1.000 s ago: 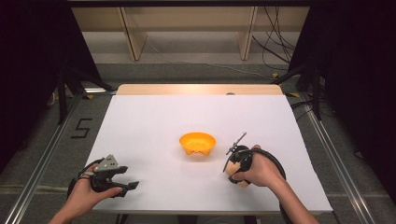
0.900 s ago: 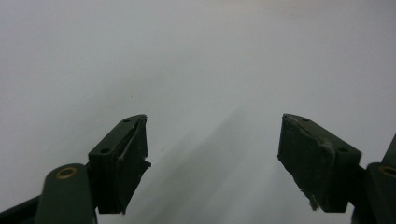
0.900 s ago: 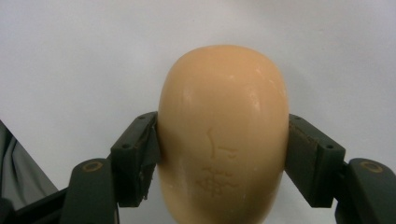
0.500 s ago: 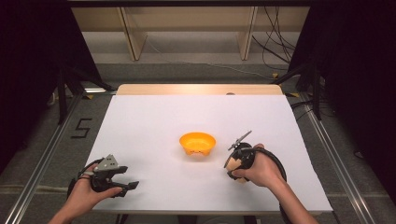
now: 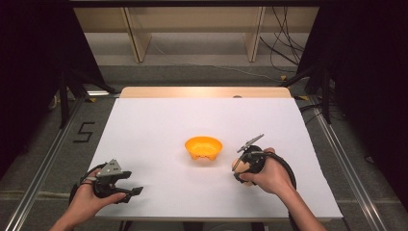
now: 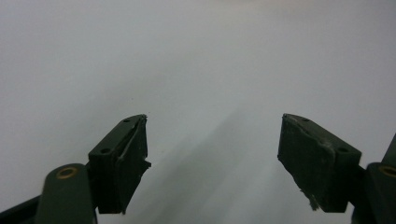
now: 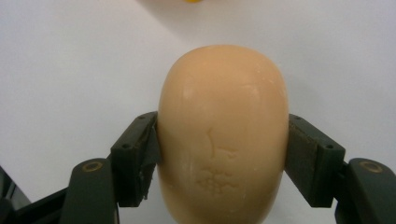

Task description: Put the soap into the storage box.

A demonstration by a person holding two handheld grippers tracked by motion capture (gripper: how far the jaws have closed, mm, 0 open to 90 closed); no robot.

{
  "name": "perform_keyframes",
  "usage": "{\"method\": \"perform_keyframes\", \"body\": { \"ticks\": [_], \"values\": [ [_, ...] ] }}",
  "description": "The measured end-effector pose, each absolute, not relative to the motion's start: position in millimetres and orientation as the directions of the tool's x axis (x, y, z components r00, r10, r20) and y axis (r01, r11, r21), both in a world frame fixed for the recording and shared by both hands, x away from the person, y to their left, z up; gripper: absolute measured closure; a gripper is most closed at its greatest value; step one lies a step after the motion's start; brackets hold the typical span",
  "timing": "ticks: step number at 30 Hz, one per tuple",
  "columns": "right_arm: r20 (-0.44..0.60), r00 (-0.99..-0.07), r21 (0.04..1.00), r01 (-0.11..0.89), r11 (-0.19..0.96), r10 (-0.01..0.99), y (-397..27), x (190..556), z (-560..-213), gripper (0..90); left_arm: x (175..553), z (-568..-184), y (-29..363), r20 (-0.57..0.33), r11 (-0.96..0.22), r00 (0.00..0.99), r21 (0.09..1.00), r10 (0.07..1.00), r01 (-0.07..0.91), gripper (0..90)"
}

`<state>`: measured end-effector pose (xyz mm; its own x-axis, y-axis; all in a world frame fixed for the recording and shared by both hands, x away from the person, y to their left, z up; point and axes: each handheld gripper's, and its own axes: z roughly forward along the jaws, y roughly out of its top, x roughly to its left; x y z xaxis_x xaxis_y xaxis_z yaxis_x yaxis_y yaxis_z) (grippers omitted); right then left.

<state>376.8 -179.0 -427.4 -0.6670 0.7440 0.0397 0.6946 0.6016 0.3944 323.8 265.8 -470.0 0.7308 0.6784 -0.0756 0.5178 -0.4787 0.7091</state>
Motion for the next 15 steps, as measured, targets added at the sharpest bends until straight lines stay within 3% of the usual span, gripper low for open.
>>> {"method": "perform_keyframes", "body": {
  "ticks": [15],
  "values": [
    [0.032,-0.651,0.447,0.688,0.572,0.758,-178.2,376.9,-422.0,33.6,323.4,-469.8,265.8,-0.088,-0.467,0.728,0.713,0.680,0.522,23.8]
  ]
}}
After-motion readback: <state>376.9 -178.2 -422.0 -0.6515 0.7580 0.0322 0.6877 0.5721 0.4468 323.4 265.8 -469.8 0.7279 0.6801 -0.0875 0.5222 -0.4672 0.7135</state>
